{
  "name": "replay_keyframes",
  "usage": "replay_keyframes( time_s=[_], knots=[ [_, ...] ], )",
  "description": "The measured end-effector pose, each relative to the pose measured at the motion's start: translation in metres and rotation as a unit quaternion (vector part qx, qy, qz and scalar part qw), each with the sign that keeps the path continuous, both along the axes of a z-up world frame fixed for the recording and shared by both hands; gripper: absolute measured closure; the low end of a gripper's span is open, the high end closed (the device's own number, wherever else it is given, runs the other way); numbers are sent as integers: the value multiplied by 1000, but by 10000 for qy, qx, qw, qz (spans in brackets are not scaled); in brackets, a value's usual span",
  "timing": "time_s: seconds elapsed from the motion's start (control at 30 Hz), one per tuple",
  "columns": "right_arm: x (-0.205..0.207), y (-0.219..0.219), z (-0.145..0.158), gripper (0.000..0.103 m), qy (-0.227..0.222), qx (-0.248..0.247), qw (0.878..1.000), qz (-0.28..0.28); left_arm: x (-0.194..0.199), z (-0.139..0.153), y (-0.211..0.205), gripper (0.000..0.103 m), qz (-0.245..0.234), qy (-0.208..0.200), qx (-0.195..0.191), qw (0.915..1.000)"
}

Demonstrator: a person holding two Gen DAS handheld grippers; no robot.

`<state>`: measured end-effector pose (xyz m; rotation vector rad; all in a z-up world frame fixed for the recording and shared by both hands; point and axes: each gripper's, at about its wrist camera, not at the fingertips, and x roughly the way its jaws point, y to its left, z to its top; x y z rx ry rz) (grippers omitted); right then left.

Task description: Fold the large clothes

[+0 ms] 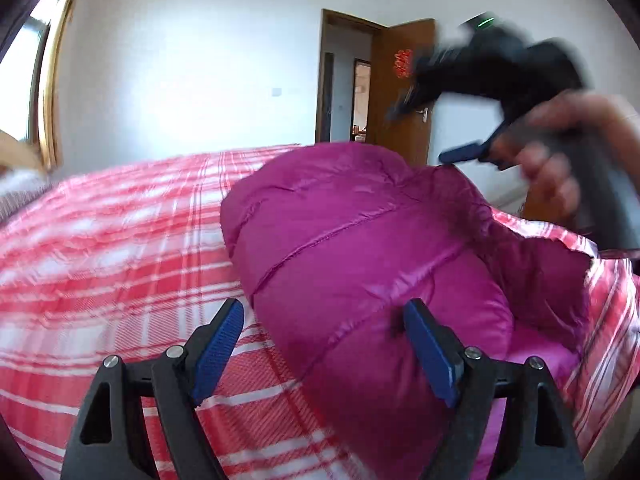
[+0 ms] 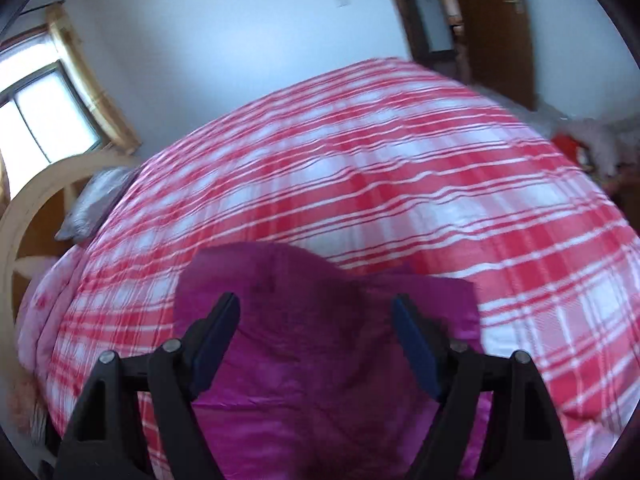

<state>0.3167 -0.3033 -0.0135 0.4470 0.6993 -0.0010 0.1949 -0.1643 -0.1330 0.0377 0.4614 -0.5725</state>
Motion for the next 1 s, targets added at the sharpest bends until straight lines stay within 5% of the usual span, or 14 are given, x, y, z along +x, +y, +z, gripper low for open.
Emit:
replay_keyframes(
  time_s=[0.07, 0.13, 0.3, 0.53, 0.67, 0.77, 0.9, 1.0],
  knots=[
    [-15, 5, 17, 20, -442, 475, 9979, -22, 6, -1, 12, 20, 68, 344, -441, 9984],
    [-28, 24, 29, 5, -1060, 948, 9897, 131, 5, 0, 20, 20, 275, 373, -658, 9968],
    [-14, 55, 12, 2, -1460, 1381, 9791, 295, 14, 6, 45, 20, 792, 451, -814, 9925],
    [-18, -6, -10, 4, -1628, -27, 9849, -589, 22, 19, 24, 20, 686, 384, -673, 9946],
    [-25, -40, -33, 4, -1579, -46, 9847, -732, 25, 32, -15, 20, 588, -27, -106, 9982],
    [-21, -38, -52, 10, -1333, -443, 9876, -706, 38, 41, -44, 20, 1234, -433, 757, 9885],
    [-18, -41, -73, 18, -1170, -478, 9897, -676, 74, 48, -63, 20, 1666, -109, 965, 9812],
    [-6, -41, -85, 18, -781, -472, 9946, -504, 97, 30, -89, 20, 1792, 87, 1657, 9697]
  ],
)
